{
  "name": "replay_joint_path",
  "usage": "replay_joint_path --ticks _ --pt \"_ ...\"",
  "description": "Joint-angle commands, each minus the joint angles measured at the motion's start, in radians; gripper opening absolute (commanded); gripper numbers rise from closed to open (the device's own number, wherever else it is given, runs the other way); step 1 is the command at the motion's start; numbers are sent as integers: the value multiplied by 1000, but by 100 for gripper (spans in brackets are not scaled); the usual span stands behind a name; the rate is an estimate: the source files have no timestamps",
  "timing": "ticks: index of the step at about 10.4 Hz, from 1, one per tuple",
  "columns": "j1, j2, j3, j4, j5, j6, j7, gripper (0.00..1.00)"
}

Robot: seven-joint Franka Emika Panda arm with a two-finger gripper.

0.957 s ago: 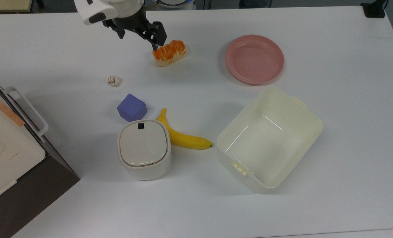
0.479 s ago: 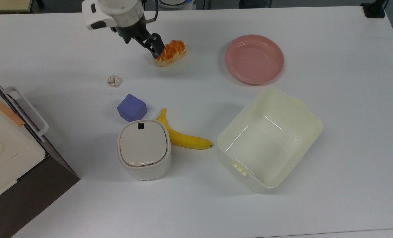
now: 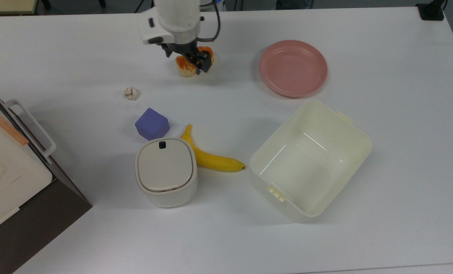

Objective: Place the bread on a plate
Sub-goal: 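Close the gripper on the bread roll and lift it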

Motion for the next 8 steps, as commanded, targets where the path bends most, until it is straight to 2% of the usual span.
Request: replay_joint_path --ticks 1,5,8 --pt "74 -57 -6 -140 -34 104 85 100" --pt "52 -54 -6 -237 -34 263 86 100" --pt "-18 -101 -8 -243 -34 262 94 100"
